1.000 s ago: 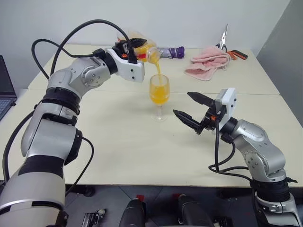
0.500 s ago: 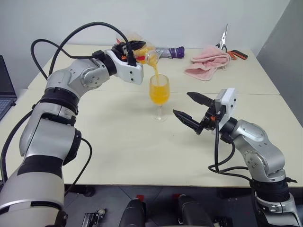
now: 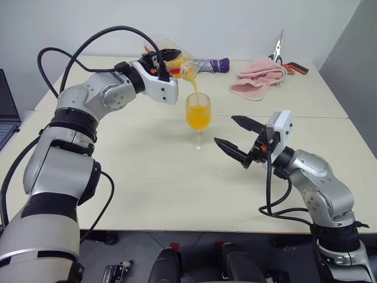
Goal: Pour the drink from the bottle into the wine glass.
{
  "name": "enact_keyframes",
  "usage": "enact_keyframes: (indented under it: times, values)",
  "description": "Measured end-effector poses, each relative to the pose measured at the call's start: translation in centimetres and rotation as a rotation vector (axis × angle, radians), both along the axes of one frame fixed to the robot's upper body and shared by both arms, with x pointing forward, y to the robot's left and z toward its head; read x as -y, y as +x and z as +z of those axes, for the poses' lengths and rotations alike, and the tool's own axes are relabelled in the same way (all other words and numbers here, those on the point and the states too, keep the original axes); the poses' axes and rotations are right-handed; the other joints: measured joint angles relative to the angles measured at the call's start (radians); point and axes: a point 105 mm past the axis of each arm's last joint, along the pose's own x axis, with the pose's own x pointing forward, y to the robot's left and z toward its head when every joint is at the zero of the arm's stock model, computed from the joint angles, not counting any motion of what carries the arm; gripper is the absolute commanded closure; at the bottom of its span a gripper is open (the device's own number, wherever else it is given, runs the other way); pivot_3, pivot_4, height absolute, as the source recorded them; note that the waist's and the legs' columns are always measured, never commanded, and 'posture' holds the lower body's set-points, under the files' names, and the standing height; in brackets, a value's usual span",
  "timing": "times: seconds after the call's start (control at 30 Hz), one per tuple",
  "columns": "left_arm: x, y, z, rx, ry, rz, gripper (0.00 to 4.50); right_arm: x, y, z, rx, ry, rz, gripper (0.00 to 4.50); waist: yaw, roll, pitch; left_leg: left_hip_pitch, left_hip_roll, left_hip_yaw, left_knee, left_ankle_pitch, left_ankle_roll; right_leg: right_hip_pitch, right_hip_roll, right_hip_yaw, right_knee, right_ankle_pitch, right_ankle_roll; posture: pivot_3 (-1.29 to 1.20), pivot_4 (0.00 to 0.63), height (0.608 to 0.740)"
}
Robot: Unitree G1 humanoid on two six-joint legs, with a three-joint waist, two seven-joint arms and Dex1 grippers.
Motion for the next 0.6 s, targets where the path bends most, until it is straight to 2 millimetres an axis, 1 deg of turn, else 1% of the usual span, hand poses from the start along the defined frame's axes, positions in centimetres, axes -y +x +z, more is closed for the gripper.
enact_keyframes:
  times: [0.23,0.43,0.6]
  values:
    - [0.00,0.04,-0.11,0.002,0.005,0.001,2.81,0.01,-0.01,-0.05,-0.002,0.000,0.000,0.00,0.000,0.000,0.000,0.000,0.000,0.000,0.000,0.000,0.000,0.000,0.000,0.000,0.000,0.000,0.000,0.00,0.150,0.740]
    - [0.15,0.00,0.48,0.016,0.005,-0.001,2.81,-0.01,-0.01,-0.05,-0.002,0.001,0.000,0.00,0.000,0.000,0.000,0.000,0.000,0.000,0.000,0.000,0.000,0.000,0.000,0.000,0.000,0.000,0.000,0.00,0.150,0.740]
    - [0.16,0.03,0.38,0.013,0.010,0.000,2.81,-0.03,-0.01,-0.05,-0.002,0.001,0.000,0.00,0.000,0.000,0.000,0.000,0.000,0.000,0.000,0.000,0.000,0.000,0.000,0.000,0.000,0.000,0.000,0.00,0.150,0.740]
